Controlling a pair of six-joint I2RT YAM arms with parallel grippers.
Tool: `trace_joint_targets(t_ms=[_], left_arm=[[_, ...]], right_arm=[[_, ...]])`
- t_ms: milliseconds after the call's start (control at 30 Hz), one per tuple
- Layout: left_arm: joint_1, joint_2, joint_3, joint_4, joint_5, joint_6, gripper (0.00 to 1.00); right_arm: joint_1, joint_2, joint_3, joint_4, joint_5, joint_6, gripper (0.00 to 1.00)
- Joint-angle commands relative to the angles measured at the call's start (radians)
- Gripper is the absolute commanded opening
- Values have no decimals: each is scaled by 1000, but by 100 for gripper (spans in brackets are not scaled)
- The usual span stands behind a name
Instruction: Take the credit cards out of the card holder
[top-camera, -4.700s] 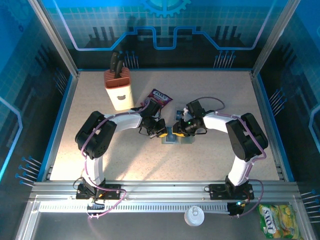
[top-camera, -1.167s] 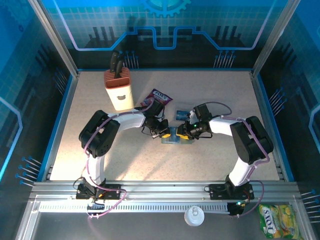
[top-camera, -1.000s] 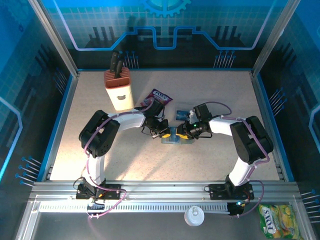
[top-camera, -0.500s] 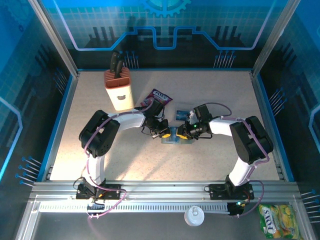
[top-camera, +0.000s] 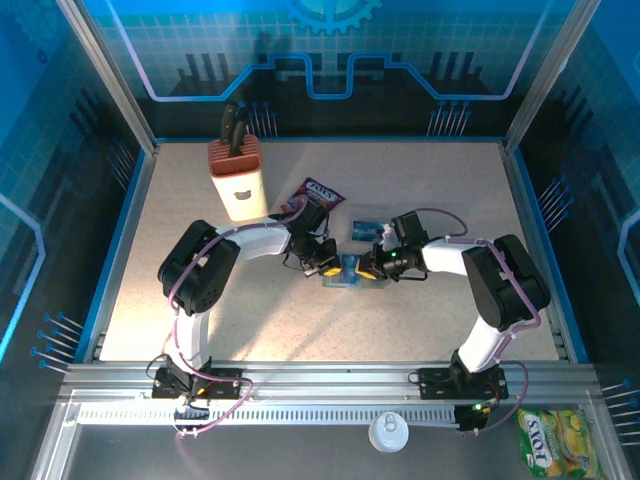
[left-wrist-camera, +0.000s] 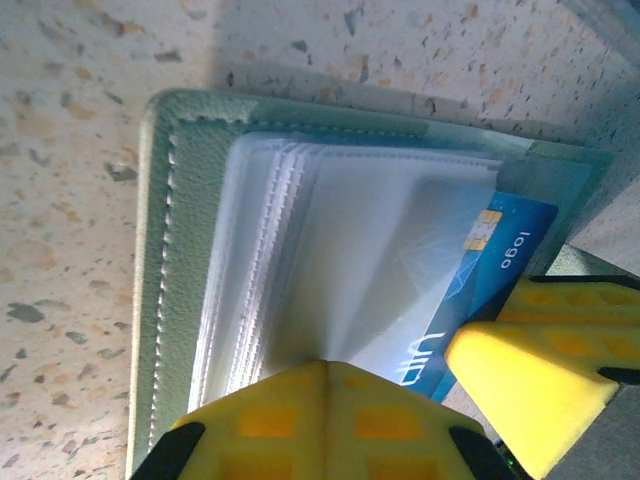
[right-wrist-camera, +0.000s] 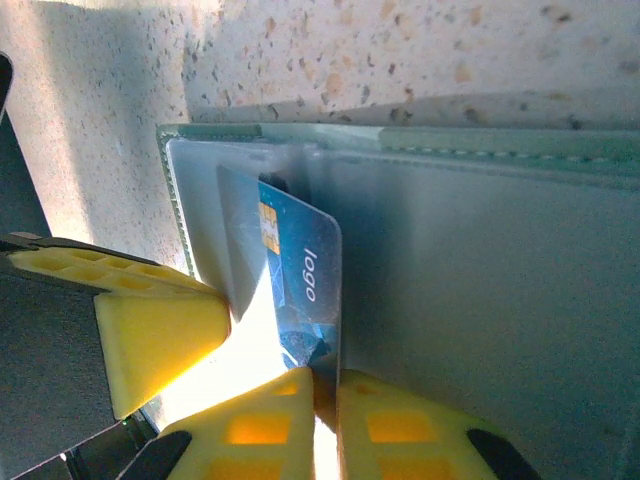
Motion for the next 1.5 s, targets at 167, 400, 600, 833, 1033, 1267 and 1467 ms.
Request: trace_joint_targets(t_ms=[167,400,600,833,1033,1267,1467], left_arm=[[6,27,-1,-55,-12,-16,0],[6,25,-2,-52,-11,-17,0],[6,24,-3,-46,-9,-16,0],[6,24,-2,-42,-2,-14,0],[6,14,0,-32,9,-10,0],[8,-22,14,-20,11,9,2],[14,-64,22,-51,-26,37,2]], right_arm=[[-44,-47,-16,-79,18,-51,12],[-53,-95,34,-236,74,-143,11],[-51,-119,58,-264,65,-149,10],[-52,-136,83,-274,51,-140,8],[-51,-161,110,-311,57,-151,6],[-51,-178,172,-376,65,-221,3],[-51,-189,255,-497,67,-461,1]])
